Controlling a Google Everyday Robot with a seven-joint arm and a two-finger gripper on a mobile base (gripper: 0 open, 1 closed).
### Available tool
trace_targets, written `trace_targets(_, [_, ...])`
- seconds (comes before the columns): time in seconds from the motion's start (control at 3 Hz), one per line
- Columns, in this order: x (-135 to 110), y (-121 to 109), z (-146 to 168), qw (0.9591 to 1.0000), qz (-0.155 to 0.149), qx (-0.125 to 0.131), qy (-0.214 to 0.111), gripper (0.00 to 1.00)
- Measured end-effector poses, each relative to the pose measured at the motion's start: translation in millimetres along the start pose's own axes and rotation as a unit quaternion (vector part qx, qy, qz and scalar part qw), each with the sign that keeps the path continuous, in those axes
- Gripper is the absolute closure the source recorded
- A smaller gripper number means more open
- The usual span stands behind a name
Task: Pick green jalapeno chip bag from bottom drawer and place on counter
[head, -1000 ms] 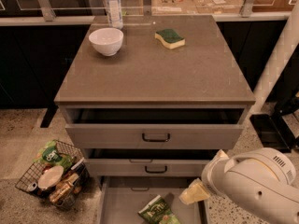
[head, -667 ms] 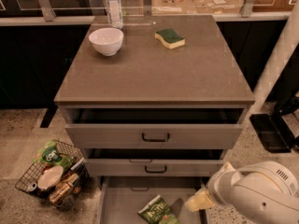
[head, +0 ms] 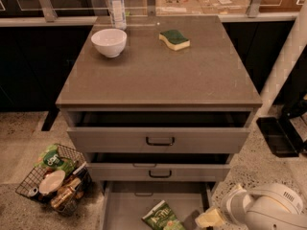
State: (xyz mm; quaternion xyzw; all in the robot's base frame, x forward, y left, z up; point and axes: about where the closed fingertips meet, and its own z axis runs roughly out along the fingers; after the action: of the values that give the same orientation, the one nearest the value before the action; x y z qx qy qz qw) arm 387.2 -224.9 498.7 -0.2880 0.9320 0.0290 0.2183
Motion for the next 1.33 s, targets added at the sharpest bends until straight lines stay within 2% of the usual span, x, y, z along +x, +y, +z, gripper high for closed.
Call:
trace_targets(0.67, [25.1, 32.1, 83.4, 0.9973, 0.015, -0.072, -0.006, 0.0])
trace_targets(1.0, [25.1, 32.1, 83.4, 0.9973, 0.015, -0.072, -0.006, 0.0])
trace_targets(1.33, [16.3, 29.1, 100.9, 0.9973, 0.013, -0.07, 0.016, 0.0])
